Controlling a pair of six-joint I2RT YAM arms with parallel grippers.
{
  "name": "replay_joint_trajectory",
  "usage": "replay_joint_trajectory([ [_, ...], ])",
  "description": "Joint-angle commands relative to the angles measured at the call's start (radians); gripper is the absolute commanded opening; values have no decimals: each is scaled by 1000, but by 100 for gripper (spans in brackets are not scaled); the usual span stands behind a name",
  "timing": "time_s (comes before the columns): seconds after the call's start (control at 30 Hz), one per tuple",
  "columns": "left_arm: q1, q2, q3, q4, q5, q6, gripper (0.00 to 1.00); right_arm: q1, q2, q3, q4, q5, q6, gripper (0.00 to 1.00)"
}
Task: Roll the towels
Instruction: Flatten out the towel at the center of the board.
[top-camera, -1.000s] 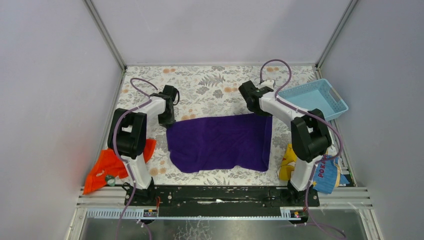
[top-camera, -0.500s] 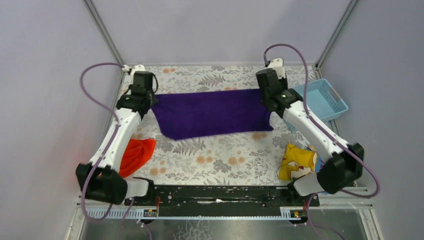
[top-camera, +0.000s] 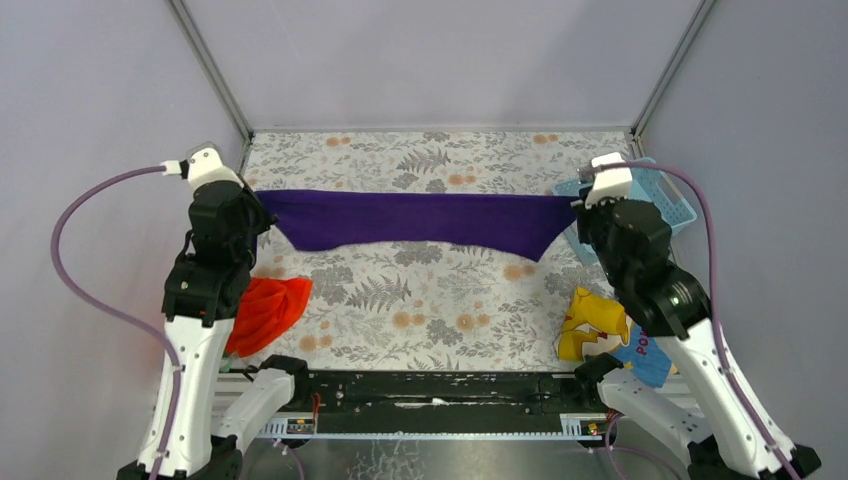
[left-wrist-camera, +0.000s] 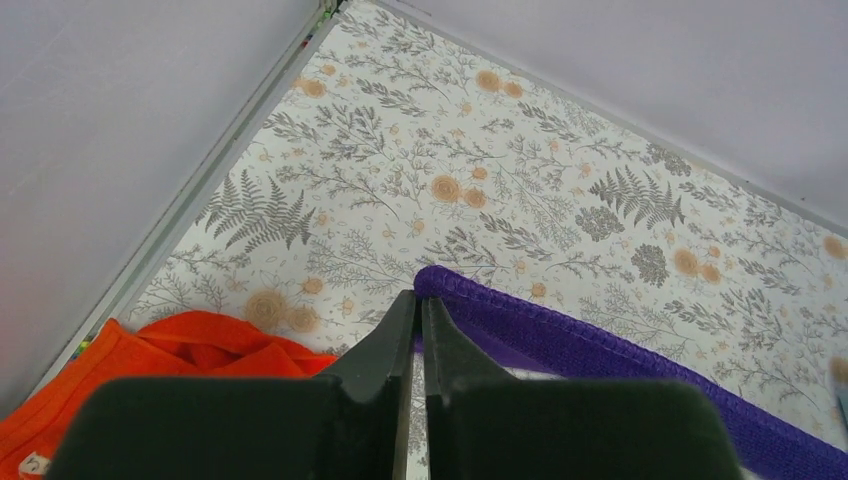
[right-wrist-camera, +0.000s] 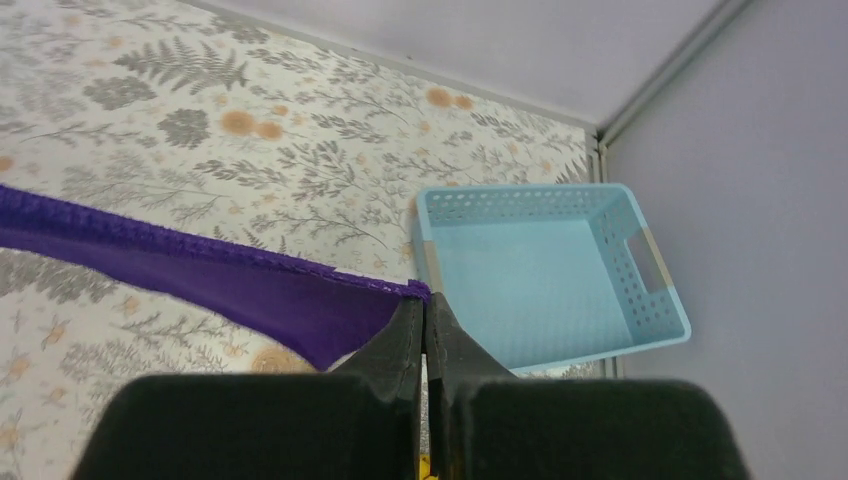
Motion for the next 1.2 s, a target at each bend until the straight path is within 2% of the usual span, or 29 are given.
replay_joint_trajectory([
  [0.0,13,-25,16,-80,-69,18,0,-12,-92,-44,-14,-117,-103,0],
  [0.1,13,15,-27,-64,-63,18,0,-12,-93,-91,13,-122,-132,0],
  [0.2,12,98,-95,-10,-53,24,0,-12,-25,-149,73,-83,-162,0],
  [0.3,13,231,-160,63,-37,31,0,-11,79,-233,187,-70,-216,0],
  [0.4,12,407,-166,131,-37,30,0,-46,237,-334,392,-83,-276,0],
  [0.57,13,769,-21,181,-16,41,0,-139,548,-327,659,-95,-307,0],
  [0.8,20,1065,194,248,27,81,0,-218,859,-228,887,-116,-426,0],
  [0.97,37,1177,272,254,62,94,0,-258,988,-159,942,-163,-492,0],
  [1.17,49,1213,285,289,89,95,0,-279,1056,-121,979,-199,-566,0],
])
